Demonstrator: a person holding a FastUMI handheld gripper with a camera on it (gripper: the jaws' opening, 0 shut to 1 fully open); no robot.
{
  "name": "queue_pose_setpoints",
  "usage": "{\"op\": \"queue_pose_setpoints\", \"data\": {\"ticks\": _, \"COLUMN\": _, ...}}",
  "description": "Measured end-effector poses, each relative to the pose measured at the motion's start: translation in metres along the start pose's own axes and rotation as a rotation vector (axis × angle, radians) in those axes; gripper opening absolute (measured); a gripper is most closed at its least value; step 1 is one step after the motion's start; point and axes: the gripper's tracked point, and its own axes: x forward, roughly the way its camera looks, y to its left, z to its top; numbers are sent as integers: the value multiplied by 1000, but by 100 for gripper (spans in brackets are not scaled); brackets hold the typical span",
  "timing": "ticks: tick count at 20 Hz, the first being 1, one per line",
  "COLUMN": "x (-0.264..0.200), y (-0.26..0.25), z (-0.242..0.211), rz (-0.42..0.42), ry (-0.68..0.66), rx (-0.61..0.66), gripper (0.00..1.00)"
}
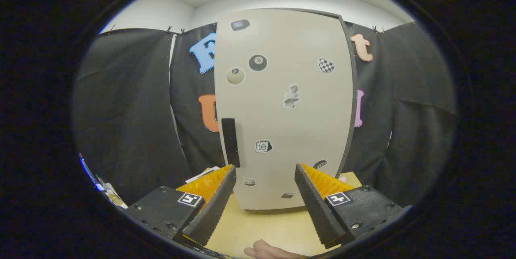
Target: Open the shoe cabinet door, grab the shoes and put them into the shoe cabinet, then close the shoe cabinet door.
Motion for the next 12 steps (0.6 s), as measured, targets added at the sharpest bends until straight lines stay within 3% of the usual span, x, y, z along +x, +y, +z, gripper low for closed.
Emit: {"op": "queue_pose_setpoints", "data": {"ticks": 12, "x": -137, "y": 13, "z": 87, "rz": -97, "ry": -188, "rx": -4, "gripper": 97}}
